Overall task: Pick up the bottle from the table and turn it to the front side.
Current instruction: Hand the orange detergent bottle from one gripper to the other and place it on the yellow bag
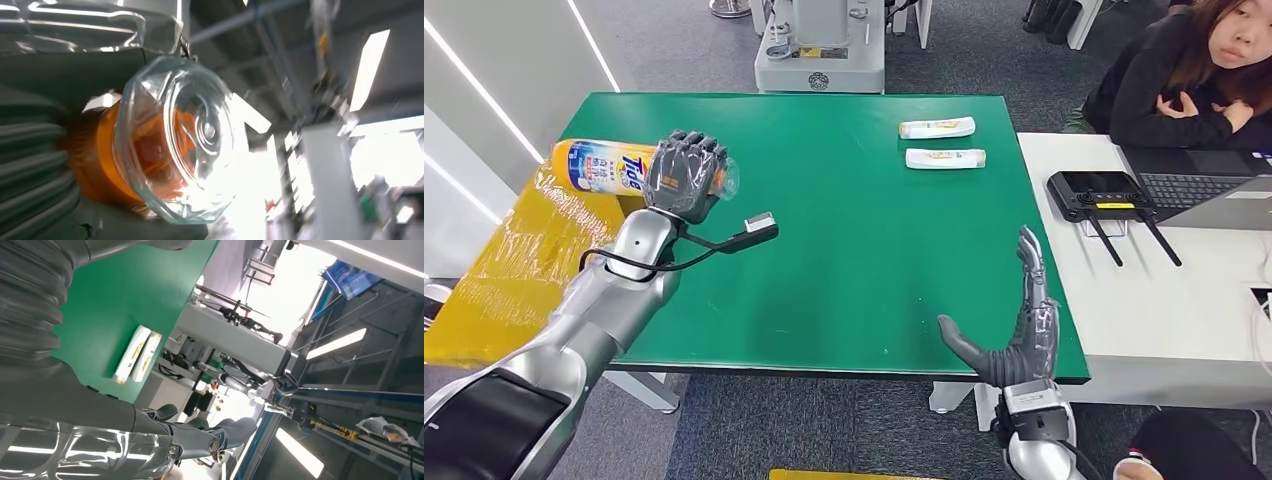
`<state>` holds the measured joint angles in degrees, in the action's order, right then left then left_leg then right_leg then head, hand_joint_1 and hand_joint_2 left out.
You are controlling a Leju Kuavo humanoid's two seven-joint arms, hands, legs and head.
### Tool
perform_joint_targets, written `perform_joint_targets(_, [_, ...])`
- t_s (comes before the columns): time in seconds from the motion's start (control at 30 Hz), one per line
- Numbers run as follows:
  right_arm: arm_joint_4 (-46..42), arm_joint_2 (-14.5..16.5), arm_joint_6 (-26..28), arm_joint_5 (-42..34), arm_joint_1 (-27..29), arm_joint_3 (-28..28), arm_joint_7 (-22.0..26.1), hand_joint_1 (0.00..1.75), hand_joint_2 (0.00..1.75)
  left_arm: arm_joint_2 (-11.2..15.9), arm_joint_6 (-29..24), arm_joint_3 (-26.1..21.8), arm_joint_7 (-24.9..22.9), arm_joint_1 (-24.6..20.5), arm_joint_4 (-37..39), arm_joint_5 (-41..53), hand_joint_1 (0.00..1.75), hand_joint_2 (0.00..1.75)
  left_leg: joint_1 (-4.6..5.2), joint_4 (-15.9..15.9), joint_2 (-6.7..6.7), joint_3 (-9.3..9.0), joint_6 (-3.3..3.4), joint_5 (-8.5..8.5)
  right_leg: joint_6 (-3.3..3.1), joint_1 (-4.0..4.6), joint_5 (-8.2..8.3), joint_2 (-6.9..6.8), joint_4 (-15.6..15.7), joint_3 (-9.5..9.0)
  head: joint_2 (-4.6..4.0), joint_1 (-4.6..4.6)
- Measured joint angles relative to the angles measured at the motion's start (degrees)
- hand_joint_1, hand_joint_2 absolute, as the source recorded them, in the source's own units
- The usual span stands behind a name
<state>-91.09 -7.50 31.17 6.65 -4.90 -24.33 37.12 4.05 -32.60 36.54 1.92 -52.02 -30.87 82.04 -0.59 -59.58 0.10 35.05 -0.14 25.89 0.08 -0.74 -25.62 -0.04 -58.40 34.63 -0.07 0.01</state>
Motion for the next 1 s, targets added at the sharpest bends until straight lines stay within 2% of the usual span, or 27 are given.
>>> perform_joint_targets(0.2, [-1.9, -0.01, -0.4, 0.74, 2.61, 1.42, 0.13, 0.0, 1.75, 1.43, 1.07, -0.04, -3.87, 3.01, 5.81, 1.26, 1.75, 1.75, -0.03, 0.04, -0.01, 0.02, -0.01, 0.0, -0.02, 0.02, -0.02, -0.01, -0.01, 0.04, 0.0, -0.01])
perform_joint_targets(0.4, [-2.7, -0.02, -3.2, 1.35, 4.13, 2.08, -0.43, 0.0, 1.75, 3.98, 8.6, -0.07, -10.81, 4.95, 9.67, 5.95, 1.75, 1.75, -0.03, 0.06, 0.09, 0.02, -0.02, 0.01, -0.03, 0.03, -0.02, 0.09, -0.01, 0.07, 0.0, -0.01])
perform_joint_targets(0.53, [-2.11, -0.01, -4.14, 1.61, 4.29, 2.14, -0.05, 0.0, 1.75, 5.01, 11.22, -0.05, -14.12, 6.01, 11.37, 7.38, 1.75, 1.75, -0.03, 0.06, 0.01, 0.04, -0.02, 0.01, -0.03, 0.03, -0.03, 0.0, -0.01, 0.06, 0.0, 0.0])
perform_joint_targets(0.77, [-0.98, 0.02, -5.6, 1.88, 3.98, 2.12, 0.65, 0.0, 1.75, 5.55, 12.53, 0.34, -15.69, 7.25, 12.82, 7.61, 1.75, 1.75, -0.02, 0.05, -0.01, 0.06, -0.02, 0.01, -0.03, 0.02, -0.02, -0.01, 0.0, 0.05, 0.0, 0.0])
perform_joint_targets(1.0, [-0.93, 0.49, -6.33, 4.93, 4.05, 2.05, -0.22, 0.0, 1.75, 5.41, 11.29, 1.95, -14.93, 8.4, 13.06, 7.73, 1.75, 1.75, -0.03, 0.04, -0.02, 0.05, -0.02, 0.01, -0.03, 0.02, -0.02, -0.02, 0.01, 0.07, 0.0, -0.01])
